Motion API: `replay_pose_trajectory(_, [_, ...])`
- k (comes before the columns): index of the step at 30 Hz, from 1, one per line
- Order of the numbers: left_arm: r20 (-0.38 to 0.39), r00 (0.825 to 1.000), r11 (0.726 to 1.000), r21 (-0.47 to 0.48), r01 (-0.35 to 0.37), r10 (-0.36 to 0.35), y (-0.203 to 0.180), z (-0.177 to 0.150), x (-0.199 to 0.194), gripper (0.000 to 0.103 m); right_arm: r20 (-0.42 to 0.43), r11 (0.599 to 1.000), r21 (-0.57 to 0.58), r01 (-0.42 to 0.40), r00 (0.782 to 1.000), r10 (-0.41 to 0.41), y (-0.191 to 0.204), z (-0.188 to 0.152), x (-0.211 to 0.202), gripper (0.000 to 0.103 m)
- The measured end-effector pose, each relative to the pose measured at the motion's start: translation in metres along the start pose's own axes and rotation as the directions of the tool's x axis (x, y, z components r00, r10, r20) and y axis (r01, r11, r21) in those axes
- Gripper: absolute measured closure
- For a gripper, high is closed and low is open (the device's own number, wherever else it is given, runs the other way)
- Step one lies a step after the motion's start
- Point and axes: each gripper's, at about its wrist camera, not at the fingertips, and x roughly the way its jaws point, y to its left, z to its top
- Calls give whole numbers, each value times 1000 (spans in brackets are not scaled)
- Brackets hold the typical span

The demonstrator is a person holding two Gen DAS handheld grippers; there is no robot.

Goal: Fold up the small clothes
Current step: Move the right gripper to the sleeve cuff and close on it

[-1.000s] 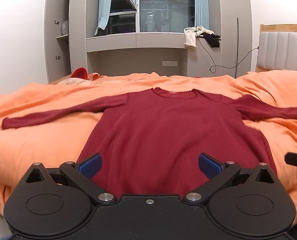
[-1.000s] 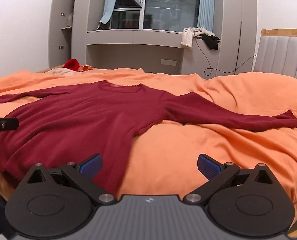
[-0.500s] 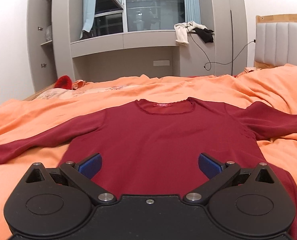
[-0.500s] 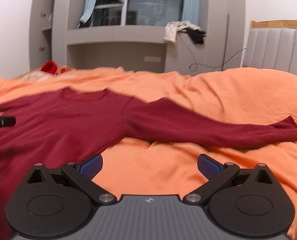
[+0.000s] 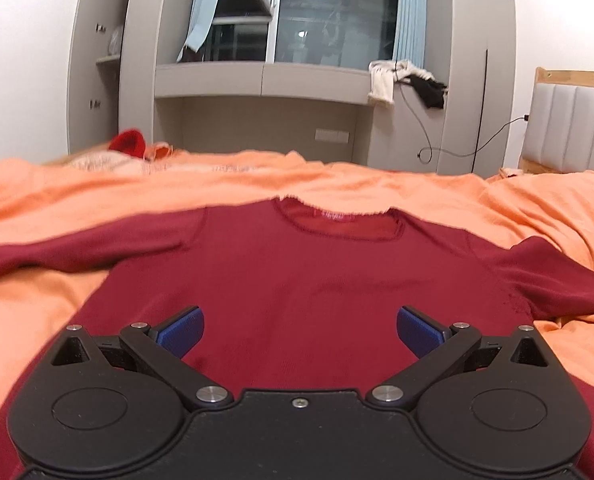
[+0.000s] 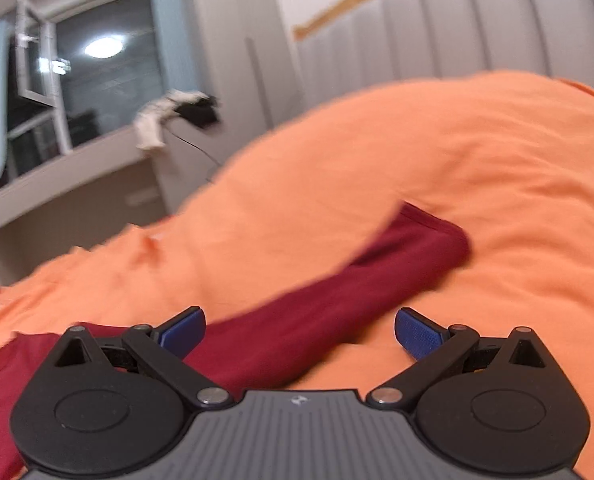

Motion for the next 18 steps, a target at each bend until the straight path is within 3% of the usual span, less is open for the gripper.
replay_pose_trajectory(7, [-77,997,1000,-21,-19,17,6,-8,12,1,10,1000,-4,22,1000,-22,-11,-1,21,0])
replay_pose_trajectory(14, [-108,994,1000,-4,-28,27,6,-16,16,1,34,993,96,69,997,-73,-6,-3,23,1])
replay_pose_trajectory(18, [-110,994,1000,7,-22,23,6,-17,15,1,50,986,132,105,992,-112,-7,-2,25,9])
